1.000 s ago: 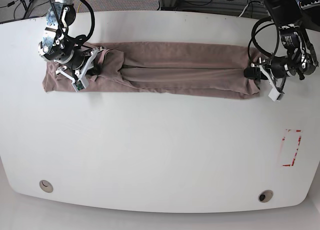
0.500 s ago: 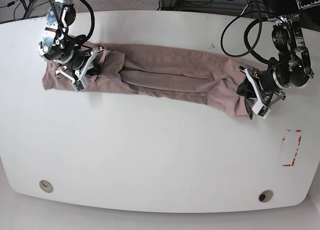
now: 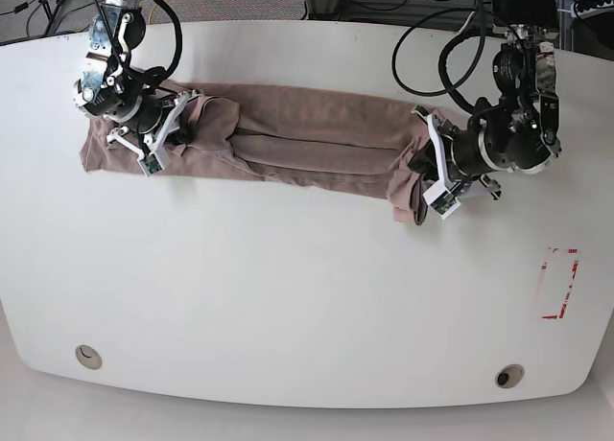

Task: Fold the T-shirt properly
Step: 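Fold the strip end with the left gripper toward the right gripper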

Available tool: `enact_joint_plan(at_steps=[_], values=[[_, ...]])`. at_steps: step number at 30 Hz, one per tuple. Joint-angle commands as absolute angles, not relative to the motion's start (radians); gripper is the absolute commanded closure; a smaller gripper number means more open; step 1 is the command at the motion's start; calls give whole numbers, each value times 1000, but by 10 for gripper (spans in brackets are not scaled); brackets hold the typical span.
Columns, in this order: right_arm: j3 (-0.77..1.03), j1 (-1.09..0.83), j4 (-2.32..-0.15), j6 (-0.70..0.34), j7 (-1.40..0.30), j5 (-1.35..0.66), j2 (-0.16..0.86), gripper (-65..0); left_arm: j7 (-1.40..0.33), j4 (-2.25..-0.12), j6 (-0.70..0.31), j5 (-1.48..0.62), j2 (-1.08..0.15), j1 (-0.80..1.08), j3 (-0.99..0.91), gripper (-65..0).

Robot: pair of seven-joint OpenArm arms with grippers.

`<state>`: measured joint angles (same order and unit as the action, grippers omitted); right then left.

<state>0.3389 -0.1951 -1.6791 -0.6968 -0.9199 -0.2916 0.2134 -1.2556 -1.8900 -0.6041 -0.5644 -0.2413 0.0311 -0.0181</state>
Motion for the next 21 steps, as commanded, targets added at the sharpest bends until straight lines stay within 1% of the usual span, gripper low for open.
enact_joint_plan(at_steps=[1, 5, 12, 16, 21], values=[[343, -188, -1690, -698, -914, -295, 225, -51, -1233, -1910, -604, -576, -209, -2, -4, -42], [343, -188, -1690, -698, -914, -289, 205, -51, -1234, -1903, -604, -570, -153, -16, 38, -42], [343, -188, -1690, -698, -914, -289, 200, -51, -1234, -1900, -604, -567, -81, -38, 99, -42], [343, -189, -1690, -698, -914, -289, 200, -51, -1234, -1899, -604, -567, -54, -38, 107, -42], [343, -189, -1690, -698, -914, -289, 200, -51, -1236, -1874, -604, -567, -51, -38, 107, -43]])
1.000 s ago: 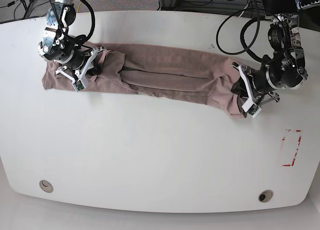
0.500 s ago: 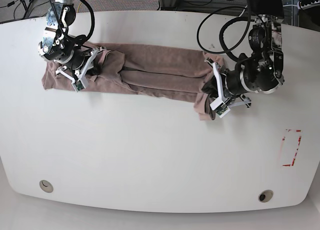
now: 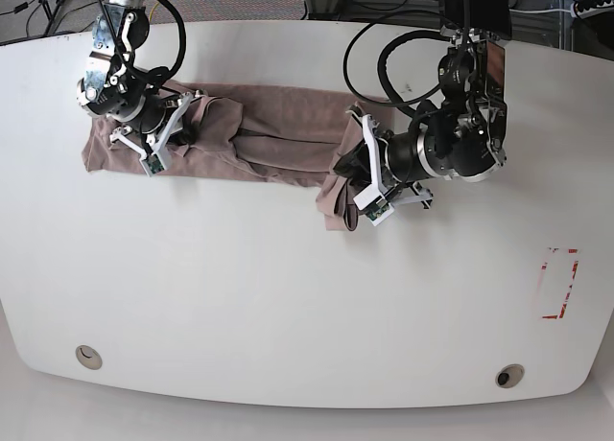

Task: Fold the T-shirt properly
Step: 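Fold the strip end with the left gripper toward the right gripper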

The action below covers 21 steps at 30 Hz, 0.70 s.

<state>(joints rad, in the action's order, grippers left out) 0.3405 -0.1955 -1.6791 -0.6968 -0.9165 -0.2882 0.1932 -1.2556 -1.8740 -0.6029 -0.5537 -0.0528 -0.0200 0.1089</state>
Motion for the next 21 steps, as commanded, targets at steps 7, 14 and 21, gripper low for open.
enact_joint_plan(at_steps=[7, 14, 21], values=[[343, -189, -1690, -698, -914, -288, 200, -51, -1236, -1848, -604, -572, -51, -39, 107, -44], [343, -188, -1690, -698, -914, -288, 200, -51, -1239, -1847, -604, -575, -51, -41, 107, -50], [343, -188, -1690, -698, -914, -288, 200, -51, -1247, -1845, -604, -576, -50, -41, 122, -172]])
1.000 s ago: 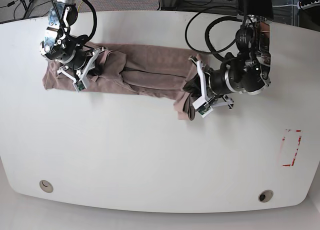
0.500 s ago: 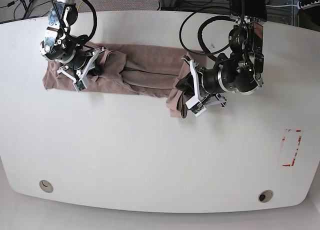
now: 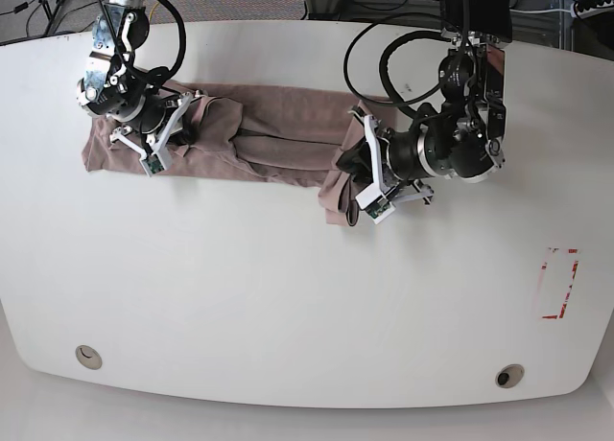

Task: Fold the T-shirt properly
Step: 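Fold the strip end with the left gripper toward the right gripper, then press the folded end onto the strip middle with the left gripper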

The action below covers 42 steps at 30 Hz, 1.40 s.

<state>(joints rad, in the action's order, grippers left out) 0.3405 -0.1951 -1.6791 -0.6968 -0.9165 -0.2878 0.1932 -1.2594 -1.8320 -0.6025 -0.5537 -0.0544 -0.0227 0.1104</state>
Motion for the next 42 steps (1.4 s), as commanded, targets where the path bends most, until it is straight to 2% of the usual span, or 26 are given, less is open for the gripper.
enact_joint_plan(at_steps=[1, 5, 8, 16, 20, 28, 42], values=[[343, -188, -1690, -698, -914, -288, 200, -51, -1253, -1845, -604, -576, -48, -41, 128, -197], [343, -188, -1690, -698, -914, -288, 200, -51, -1297, -1850, -604, -578, -8, -42, 171, -297], [343, -189, -1690, -698, -914, -288, 200, -51, -1323, -1860, -605, -584, 18, -44, 205, -313], [343, -191, -1690, -698, -917, -288, 199, -51, -1340, -1880, -662, -641, 25, -81, 183, -313], [344, -191, -1690, -698, -915, -288, 199, -51, -1337, -1879, -697, -641, -27, -93, 127, -313], [344, -186, -1692, -698, -915, -288, 191, -51, -1333, -1865, -698, -638, -128, -93, 39, -313], [344, -173, -1692, -698, -914, -286, 170, -51, -1242, -1612, -698, -638, -159, -101, 88, -311]])
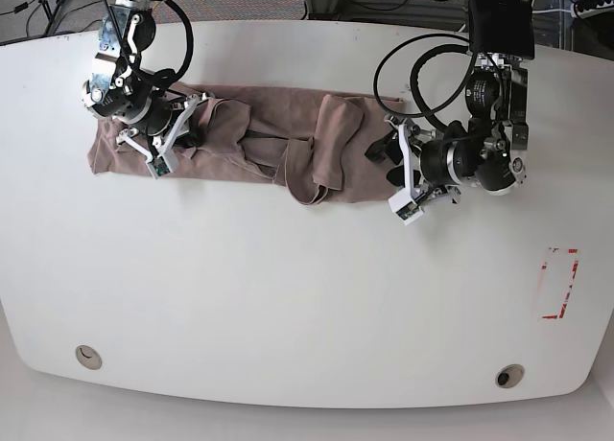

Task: Fold the T-shirt properly
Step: 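Press the folded end onto the strip middle with the left gripper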

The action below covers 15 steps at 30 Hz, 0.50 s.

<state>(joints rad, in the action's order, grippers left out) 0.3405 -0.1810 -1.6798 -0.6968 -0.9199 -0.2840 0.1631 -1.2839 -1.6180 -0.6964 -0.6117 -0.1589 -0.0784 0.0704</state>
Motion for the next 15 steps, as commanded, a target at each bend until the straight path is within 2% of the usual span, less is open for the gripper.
enact_joint_plan(at_steps=[1, 15], values=[[344, -173, -1692, -698, -914, -286, 170, -51, -1233, -1604, -698, -639, -159, -104, 105, -311], [344, -173, -1692, -698, -914, -286, 139, -51, -1225, -1598, -698, -641, -111, -145, 331, -311]])
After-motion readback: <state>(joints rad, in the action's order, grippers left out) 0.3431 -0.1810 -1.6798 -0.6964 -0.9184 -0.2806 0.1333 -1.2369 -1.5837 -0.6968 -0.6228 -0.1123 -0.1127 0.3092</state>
